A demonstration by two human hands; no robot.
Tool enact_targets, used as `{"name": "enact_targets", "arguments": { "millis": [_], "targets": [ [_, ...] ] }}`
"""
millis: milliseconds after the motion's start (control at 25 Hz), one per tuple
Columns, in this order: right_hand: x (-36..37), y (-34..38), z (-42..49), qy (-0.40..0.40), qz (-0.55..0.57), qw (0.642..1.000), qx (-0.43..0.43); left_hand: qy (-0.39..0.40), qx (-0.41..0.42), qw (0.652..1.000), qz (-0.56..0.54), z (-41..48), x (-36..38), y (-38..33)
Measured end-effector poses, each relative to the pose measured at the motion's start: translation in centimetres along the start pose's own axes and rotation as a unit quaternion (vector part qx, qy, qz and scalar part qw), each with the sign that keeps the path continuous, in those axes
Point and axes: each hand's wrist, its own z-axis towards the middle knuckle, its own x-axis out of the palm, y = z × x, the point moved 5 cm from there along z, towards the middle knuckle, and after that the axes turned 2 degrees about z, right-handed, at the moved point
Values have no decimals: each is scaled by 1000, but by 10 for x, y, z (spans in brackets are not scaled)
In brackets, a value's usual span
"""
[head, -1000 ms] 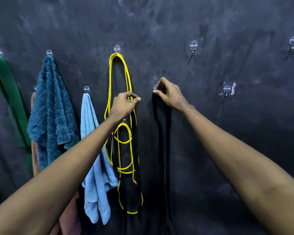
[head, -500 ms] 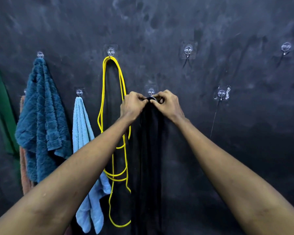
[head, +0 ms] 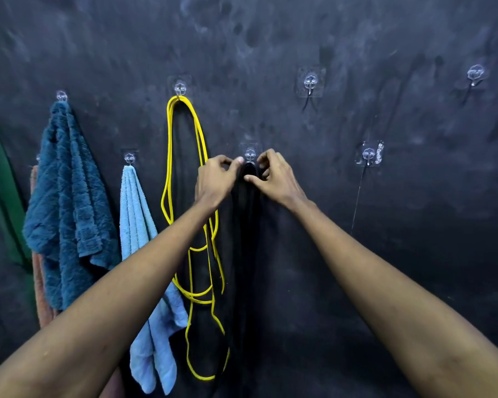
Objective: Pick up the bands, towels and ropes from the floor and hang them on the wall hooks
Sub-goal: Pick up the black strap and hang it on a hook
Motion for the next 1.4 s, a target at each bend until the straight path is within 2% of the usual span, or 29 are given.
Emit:
{"name": "enact_targets", "arguments": {
  "millis": [120, 160, 200, 240, 280, 320, 360, 400, 520, 600, 680, 760, 880, 1000, 1120, 1280, 1400],
  "targets": [
    [-8, 7, -16, -31, 59, 997, 34, 24, -44, 998, -29, -4, -3, -5],
    [-9, 12, -22, 11, 135, 988, 75, 52, -68, 995, -57, -7, -2, -11],
    [-7, 20, -30, 98, 251, 954, 133, 82, -94, 987, -97, -11, -1, -20],
    [-6, 30, -40, 207, 360, 891, 184, 109, -122, 977, -140, -14, 0, -32],
    [-10, 40, -50, 292, 422, 832, 212, 126, -142, 967, -170, -17, -1, -46],
    [-18, 47, -57, 341, 446, 799, 213, 137, -149, 961, -187, -16, -3, -60],
    [-28, 48, -57, 349, 457, 793, 202, 150, -145, 957, -203, -14, -5, -73],
    [-38, 45, -54, 328, 459, 803, 191, 175, -137, 949, -221, -11, -6, -87],
    [-71, 31, -29, 174, 478, 840, 190, 288, -60, 927, -234, -3, -1, -117],
    [-98, 25, -11, 76, 460, 867, 175, 303, 6, 925, -231, 3, 3, -131],
    [-122, 23, 0, 13, 414, 898, 148, 271, 37, 926, -259, 11, 6, -139],
    [-138, 22, 9, -18, 387, 912, 137, 218, 68, 934, -274, 20, 7, -148],
    [-152, 21, 25, -56, 303, 946, 96, 77, 122, 971, -192, 35, 5, -165],
    [-173, 20, 48, -129, 140, 981, 39, -22, 171, 979, -109, 47, 8, -188],
    [-193, 17, 72, -171, 44, 984, 16, -43, 179, 980, -76, 60, 17, -203],
    [-197, 8, 89, -164, -38, 986, 2, -47, 186, 980, -57, 71, 35, -210],
    [-191, 0, 89, -166, -73, 983, -44, -54, 204, 975, -74, 71, 47, -201]
  ]
}}
